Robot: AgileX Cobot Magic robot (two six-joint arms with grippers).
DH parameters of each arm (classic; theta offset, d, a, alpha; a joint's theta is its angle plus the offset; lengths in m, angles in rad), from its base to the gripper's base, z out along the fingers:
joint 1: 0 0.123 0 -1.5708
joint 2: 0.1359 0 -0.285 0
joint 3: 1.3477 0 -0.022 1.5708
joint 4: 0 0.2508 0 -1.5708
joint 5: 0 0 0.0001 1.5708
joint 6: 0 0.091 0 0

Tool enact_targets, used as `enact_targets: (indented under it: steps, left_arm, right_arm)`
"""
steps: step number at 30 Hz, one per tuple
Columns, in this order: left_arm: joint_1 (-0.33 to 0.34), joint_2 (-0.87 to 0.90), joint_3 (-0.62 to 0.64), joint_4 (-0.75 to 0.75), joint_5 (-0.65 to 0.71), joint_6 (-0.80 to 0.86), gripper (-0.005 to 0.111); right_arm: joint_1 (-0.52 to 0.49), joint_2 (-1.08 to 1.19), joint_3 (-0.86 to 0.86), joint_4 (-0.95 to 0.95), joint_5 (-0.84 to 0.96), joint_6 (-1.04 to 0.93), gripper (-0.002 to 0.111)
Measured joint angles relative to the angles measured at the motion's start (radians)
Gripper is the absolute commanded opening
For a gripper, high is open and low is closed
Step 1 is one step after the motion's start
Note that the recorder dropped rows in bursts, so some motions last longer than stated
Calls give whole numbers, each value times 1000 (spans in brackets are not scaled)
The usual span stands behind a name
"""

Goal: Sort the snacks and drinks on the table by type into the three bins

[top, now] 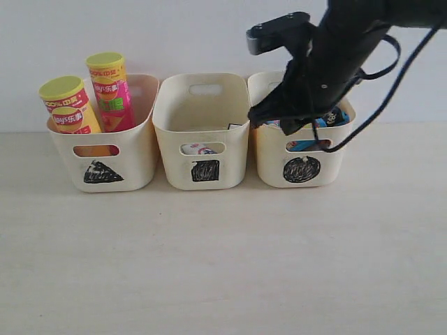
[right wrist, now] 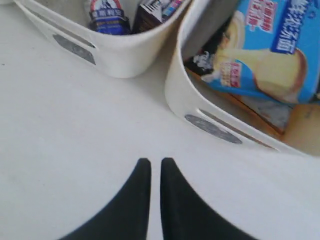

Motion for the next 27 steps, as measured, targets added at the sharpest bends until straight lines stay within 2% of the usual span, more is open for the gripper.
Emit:
enact_targets:
  steps: [6, 13, 19, 27]
  left_arm:
    - [0, 0, 0, 0, 0, 0, 4]
    - [0, 0, 0, 0, 0, 0, 4]
    - [0, 0, 0, 0, 0, 0, 4]
    - [0, 0, 0, 0, 0, 0, 4]
  right_arm:
    - [-175, -193, 182, -9, -3, 0, 4]
    - [-293, -326, 320, -14, -9, 33, 4]
    - [-322, -422, 428, -14, -55, 78, 4]
    - [-323, -635, 635, -14, -267, 167, 4]
